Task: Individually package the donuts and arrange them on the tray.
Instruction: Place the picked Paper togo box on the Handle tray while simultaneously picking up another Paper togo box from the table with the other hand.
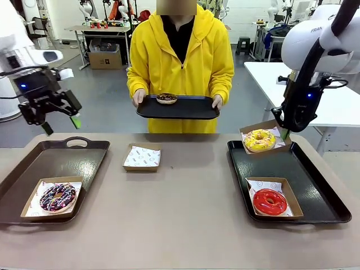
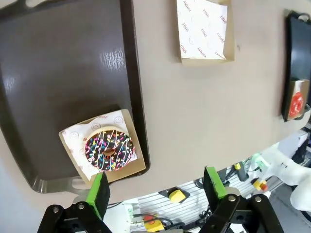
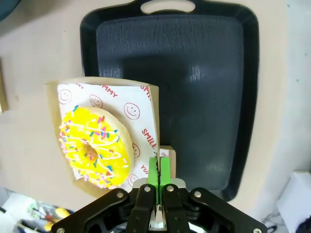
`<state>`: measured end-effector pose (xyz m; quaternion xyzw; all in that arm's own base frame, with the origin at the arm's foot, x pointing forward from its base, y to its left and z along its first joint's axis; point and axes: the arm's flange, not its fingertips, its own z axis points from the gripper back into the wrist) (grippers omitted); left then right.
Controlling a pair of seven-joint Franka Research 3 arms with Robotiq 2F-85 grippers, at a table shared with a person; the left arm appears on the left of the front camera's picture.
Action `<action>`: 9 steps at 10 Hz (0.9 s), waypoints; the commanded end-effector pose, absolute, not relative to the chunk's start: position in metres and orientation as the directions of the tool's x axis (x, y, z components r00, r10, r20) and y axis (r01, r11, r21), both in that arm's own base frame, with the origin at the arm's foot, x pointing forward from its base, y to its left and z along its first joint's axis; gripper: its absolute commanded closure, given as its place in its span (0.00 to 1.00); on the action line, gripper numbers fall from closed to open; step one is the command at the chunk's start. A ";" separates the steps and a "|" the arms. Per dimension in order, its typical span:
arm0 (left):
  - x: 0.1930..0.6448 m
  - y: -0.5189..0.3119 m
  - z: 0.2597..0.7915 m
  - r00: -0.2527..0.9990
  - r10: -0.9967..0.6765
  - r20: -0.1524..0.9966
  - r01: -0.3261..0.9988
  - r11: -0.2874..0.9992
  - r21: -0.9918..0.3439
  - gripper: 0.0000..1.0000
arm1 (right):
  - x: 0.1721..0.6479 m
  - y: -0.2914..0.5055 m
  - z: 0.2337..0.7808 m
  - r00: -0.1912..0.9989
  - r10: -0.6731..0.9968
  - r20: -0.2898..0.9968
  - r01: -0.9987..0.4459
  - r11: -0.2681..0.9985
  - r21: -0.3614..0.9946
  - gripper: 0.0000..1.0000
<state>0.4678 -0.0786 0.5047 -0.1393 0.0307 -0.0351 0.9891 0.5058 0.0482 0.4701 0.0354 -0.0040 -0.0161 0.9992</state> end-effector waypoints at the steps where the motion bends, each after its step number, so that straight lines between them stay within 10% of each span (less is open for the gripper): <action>1: 0.484 -0.101 0.503 0.997 -0.067 -0.043 0.057 0.979 -0.197 0.00 | 0.506 0.055 0.475 1.000 -0.029 0.009 0.029 0.998 0.059 0.99; 9: 0.494 -0.131 0.484 0.997 -0.080 0.010 0.080 0.980 -0.180 0.00 | 0.506 0.055 0.475 1.000 -0.029 0.009 0.029 0.998 0.059 0.99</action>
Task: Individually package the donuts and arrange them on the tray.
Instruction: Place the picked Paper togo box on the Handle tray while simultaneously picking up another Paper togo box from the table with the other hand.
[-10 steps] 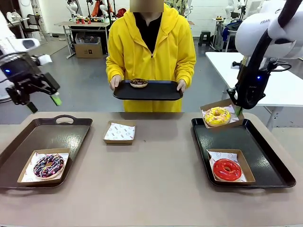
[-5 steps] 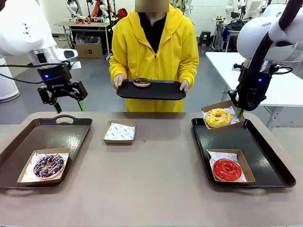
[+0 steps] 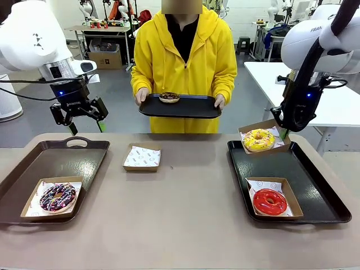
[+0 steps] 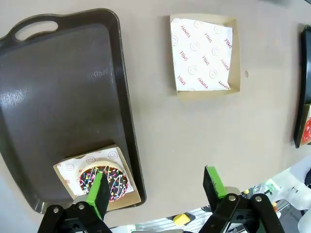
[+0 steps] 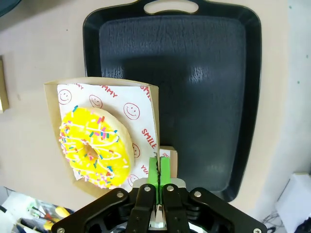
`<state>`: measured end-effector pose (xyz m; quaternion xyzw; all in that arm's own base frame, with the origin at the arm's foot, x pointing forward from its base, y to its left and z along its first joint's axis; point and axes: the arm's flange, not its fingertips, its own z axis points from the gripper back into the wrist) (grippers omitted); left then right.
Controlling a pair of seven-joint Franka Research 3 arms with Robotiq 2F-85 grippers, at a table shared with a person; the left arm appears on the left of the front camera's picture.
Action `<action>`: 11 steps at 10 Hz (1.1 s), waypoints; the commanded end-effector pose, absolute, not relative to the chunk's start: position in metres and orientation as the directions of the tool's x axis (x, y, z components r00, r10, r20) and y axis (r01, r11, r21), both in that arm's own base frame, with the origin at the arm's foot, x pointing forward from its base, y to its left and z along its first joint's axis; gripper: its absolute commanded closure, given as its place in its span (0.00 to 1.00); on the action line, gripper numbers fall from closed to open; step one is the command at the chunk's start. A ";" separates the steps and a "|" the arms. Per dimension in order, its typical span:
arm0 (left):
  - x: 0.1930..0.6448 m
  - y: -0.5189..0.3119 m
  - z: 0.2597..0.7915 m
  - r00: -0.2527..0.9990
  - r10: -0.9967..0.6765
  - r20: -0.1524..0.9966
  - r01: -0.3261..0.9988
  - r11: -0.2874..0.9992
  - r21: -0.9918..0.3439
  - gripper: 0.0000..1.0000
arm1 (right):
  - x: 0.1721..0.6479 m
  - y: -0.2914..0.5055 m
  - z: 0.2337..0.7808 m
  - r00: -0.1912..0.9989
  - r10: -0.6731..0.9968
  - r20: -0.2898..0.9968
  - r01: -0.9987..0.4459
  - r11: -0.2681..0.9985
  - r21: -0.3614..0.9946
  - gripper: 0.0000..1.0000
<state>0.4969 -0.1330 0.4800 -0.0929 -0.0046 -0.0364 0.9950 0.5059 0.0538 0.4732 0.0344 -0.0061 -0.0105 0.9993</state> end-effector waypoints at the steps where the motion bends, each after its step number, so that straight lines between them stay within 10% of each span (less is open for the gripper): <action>1: 0.494 -0.131 0.484 0.997 -0.080 0.010 0.080 0.980 -0.180 0.00 | 0.506 0.055 0.475 1.000 -0.029 0.009 0.029 0.998 0.059 0.99; 11: 0.580 -0.187 0.453 0.979 -0.204 -0.031 0.201 0.977 -0.069 0.00 | 0.561 -0.018 0.424 0.997 -0.015 -0.080 0.022 0.995 0.096 0.99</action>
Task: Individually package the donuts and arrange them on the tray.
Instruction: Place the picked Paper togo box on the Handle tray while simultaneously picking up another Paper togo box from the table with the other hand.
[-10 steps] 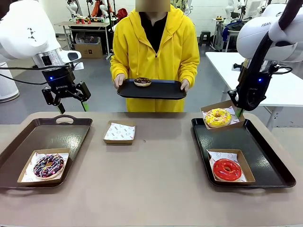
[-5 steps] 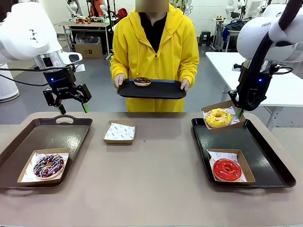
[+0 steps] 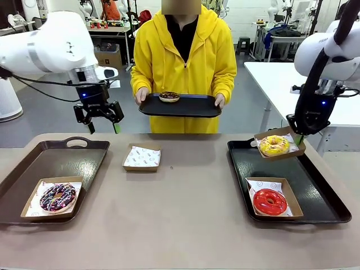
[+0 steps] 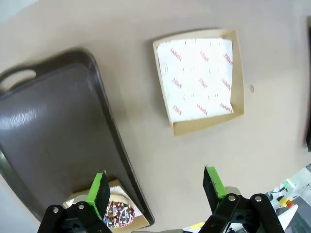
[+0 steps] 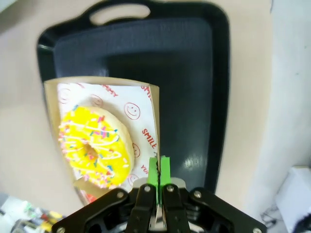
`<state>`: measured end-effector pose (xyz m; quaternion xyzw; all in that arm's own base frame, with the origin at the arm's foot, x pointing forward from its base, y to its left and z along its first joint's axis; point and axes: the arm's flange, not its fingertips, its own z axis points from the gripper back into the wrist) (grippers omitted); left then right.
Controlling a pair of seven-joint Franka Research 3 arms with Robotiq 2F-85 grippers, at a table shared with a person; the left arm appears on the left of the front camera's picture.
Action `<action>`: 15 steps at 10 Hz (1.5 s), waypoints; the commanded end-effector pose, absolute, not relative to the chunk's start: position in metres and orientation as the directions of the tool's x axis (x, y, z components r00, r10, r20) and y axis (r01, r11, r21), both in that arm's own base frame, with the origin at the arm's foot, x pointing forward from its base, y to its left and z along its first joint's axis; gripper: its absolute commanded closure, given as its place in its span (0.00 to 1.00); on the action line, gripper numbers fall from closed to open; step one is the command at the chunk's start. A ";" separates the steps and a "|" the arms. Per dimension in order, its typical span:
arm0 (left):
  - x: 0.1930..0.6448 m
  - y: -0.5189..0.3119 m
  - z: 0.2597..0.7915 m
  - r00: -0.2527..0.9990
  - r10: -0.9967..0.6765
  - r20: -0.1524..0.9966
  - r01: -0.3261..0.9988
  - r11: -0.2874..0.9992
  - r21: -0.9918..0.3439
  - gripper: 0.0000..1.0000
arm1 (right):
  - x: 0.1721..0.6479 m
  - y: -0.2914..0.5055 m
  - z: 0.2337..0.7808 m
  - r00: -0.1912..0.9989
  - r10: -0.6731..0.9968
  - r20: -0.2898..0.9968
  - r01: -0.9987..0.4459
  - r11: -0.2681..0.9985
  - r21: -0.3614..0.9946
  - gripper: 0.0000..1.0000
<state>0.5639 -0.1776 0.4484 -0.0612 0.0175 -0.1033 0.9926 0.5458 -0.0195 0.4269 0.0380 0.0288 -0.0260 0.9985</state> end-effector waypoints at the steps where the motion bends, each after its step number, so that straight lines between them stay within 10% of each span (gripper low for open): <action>1: 0.591 -0.197 0.446 0.978 -0.206 -0.020 0.205 0.978 -0.045 0.00 | 0.567 -0.022 0.411 0.996 0.003 -0.093 0.007 0.994 0.108 0.99; 15: 0.611 -0.221 0.366 0.974 -0.224 0.016 0.225 0.973 -0.050 0.00 | 0.580 -0.014 0.367 0.990 -0.050 -0.130 0.072 0.982 0.173 0.99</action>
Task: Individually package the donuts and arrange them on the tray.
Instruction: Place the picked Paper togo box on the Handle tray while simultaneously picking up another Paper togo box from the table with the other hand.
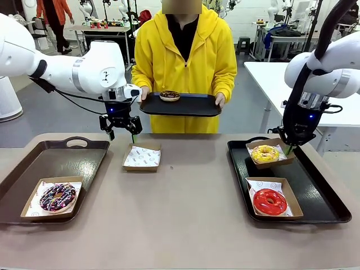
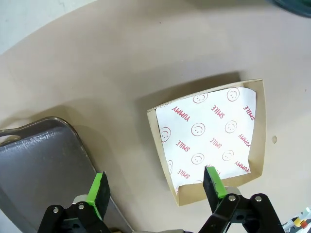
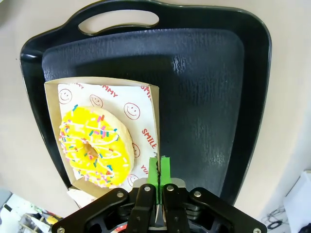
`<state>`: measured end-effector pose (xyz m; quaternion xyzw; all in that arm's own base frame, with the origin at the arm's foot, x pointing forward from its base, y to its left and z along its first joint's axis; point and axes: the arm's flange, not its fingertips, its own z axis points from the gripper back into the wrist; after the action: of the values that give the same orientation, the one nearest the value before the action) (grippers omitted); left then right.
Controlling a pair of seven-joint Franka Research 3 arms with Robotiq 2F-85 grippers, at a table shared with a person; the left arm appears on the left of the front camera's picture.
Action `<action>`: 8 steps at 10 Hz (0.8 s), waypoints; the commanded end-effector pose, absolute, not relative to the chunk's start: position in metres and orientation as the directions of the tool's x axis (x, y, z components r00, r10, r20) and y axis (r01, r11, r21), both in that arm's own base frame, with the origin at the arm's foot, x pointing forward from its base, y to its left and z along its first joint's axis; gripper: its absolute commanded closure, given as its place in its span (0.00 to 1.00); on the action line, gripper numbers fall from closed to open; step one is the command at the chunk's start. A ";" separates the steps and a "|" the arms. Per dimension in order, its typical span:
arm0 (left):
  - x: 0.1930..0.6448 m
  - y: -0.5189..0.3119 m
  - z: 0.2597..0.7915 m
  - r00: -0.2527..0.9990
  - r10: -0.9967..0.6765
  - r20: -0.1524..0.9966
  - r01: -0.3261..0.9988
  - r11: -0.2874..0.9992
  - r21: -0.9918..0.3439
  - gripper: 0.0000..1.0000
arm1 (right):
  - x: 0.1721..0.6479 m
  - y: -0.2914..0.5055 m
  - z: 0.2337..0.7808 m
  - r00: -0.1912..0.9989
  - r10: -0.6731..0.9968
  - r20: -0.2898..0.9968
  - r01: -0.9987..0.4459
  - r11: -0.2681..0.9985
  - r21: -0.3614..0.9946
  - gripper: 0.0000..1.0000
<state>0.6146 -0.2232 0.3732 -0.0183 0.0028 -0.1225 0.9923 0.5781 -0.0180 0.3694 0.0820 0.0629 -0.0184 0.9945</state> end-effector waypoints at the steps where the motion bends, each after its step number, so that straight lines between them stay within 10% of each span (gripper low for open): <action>1: 0.608 -0.221 0.362 0.978 -0.210 0.011 0.210 0.975 -0.075 0.00 | 0.580 -0.014 0.367 0.990 -0.053 -0.132 0.076 0.982 0.171 0.99; 8: 0.593 -0.225 0.333 0.999 -0.040 -0.026 0.038 0.998 -0.054 0.00 | 0.580 -0.013 0.365 0.987 -0.077 -0.138 0.099 0.981 0.165 0.99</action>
<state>0.5966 -0.2227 0.3348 -0.0359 0.0257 -0.0317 0.9985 0.5782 -0.0175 0.3670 0.0812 0.0664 -0.0319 0.9940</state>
